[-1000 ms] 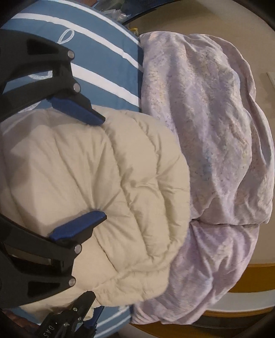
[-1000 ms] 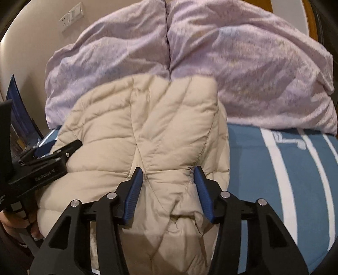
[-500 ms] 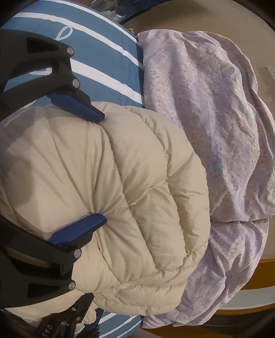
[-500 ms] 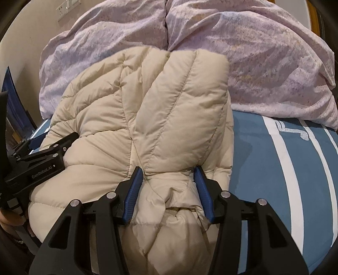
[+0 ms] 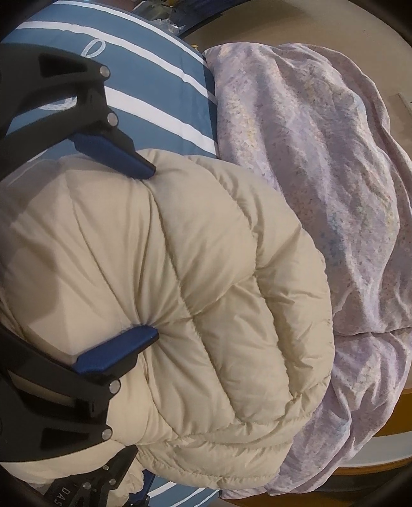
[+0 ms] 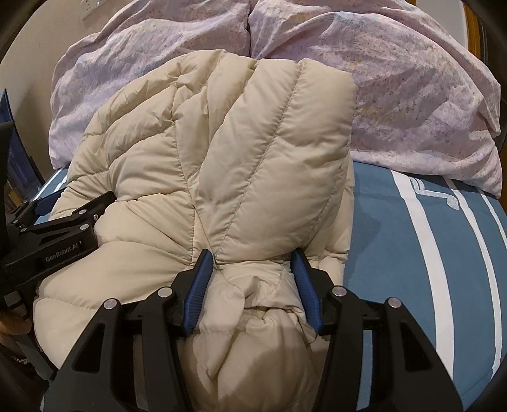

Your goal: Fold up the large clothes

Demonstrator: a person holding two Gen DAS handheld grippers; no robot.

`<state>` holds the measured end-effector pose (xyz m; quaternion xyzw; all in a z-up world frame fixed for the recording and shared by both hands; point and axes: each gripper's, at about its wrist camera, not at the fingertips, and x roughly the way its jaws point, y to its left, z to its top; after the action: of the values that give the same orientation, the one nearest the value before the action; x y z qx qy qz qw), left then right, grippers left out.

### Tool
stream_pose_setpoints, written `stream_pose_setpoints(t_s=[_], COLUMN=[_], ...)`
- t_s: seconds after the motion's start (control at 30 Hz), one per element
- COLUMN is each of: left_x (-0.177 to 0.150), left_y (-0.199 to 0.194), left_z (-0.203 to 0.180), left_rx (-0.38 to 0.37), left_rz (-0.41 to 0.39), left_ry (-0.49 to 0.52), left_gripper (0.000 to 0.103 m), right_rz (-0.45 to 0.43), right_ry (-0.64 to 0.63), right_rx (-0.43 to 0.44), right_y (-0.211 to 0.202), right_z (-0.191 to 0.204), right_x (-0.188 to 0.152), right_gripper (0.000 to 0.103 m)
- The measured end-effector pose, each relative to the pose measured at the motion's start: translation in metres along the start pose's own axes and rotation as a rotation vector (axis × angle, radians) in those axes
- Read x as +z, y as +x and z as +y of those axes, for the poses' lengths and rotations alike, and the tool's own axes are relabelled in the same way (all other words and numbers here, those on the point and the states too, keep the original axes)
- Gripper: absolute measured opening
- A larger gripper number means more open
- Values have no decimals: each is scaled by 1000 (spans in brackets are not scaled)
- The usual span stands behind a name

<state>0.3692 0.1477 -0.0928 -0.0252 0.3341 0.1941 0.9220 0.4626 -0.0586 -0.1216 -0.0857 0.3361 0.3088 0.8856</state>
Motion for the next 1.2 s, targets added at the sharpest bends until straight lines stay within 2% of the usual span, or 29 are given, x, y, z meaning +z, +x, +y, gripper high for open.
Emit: stream_pose_setpoints(t_s=[0.73, 0.8, 0.9, 0.93, 1.03, 1.2], left_x=[1, 0, -4, -6, -15, -38], left_y=[7, 4, -10, -15, -41, -94], left_z=[7, 8, 12, 13, 19, 23], left_rx=[0, 2, -9, -17, -50, -83], left_rz=[28, 16, 12, 13, 16, -5], left_ry=[-36, -37, -43, -49, -73, -64], left_gripper=[101, 101, 100, 100, 100, 100], right_rz=[-5, -8, -6, -11, -21, -36], right_ry=[9, 12, 31, 36, 43, 43], right_rx=[10, 16, -12, -29, -16, -21], right_y=[0, -4, -18, -26, -47, -87], right_z=[-3, -5, -9, -10, -7, 3], right_x=[0, 0, -2, -4, -14, -36], right_gripper=[57, 60, 81, 91, 91, 99])
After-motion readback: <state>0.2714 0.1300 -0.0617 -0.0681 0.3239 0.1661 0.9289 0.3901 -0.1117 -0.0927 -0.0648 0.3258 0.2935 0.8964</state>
